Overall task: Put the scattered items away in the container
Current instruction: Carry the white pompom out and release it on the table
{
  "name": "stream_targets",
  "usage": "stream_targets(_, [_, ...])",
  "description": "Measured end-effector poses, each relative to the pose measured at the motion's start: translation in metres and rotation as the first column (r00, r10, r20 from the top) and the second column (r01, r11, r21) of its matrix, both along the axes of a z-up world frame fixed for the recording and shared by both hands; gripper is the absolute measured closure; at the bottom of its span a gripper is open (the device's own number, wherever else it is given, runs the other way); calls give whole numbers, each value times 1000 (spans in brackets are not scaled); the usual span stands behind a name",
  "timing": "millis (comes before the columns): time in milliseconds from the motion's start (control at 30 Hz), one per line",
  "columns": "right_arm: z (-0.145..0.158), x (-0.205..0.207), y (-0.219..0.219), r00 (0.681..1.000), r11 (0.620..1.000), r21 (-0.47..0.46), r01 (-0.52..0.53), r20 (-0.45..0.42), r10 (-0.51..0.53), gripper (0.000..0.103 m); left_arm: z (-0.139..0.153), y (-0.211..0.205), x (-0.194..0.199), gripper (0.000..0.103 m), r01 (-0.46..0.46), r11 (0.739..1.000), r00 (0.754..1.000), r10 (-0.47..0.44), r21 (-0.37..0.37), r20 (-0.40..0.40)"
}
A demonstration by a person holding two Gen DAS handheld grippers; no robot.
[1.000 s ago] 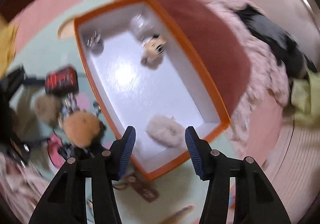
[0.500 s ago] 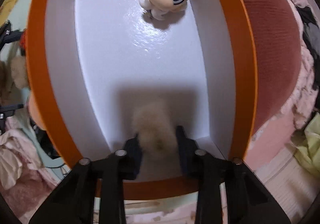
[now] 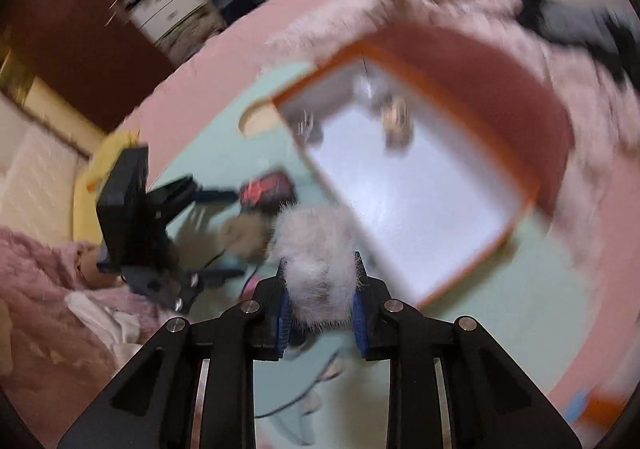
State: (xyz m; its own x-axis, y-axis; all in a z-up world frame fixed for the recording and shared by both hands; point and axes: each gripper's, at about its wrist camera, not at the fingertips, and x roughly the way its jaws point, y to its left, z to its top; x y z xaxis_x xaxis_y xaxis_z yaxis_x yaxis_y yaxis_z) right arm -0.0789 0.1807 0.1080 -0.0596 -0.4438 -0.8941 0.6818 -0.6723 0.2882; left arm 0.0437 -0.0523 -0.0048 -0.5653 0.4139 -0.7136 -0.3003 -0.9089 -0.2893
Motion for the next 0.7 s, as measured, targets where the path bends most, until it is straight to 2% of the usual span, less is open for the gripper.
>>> stream_targets(100, [-42, 25, 14, 989, 989, 40, 141, 48, -143, 77, 0, 1, 0, 3, -12, 1000, 1000, 12, -3, 0])
stream_targets(167, [-64, 39, 16, 979, 979, 50, 199, 27, -200, 77, 0, 4, 0, 3, -17, 1000, 1000, 17, -26, -3])
stream_targets(233, [-77, 41, 19, 960, 960, 15, 278, 5, -278, 75, 0, 8, 0, 3, -23, 998, 1000, 23, -52, -5])
stream_targets(333, [-82, 42, 23, 913, 914, -73, 400, -61, -404, 74, 0, 8, 0, 3, -27, 997, 1000, 27, -66, -6])
stream_targets(400, [-85, 46, 21, 879, 885, -99, 456, -107, -465, 70, 0, 5, -1, 3, -37, 998, 999, 37, -52, -2])
stream_targets(533, [-83, 63, 25, 820, 843, -131, 521, -198, -538, 68, 4, -12, -6, 3, -75, 997, 997, 75, 35, 17])
stream_targets(567, [-80, 71, 29, 795, 823, -155, 546, -216, -567, 61, 5, -15, -9, 3, -82, 996, 996, 81, 47, 29])
stream_targets(600, [-77, 79, 37, 770, 805, -172, 567, -237, -593, 46, 6, -15, -12, 3, -80, 996, 996, 78, 47, 40])
stream_targets(633, [-76, 84, 39, 745, 791, -179, 586, -266, -612, 41, 10, -14, -16, 3, -73, 997, 996, 71, 40, 48])
stream_targets(700, [-75, 97, 42, 695, 766, -170, 621, -334, -637, 38, 27, -11, -24, 3, -59, 998, 998, 59, 17, 4])
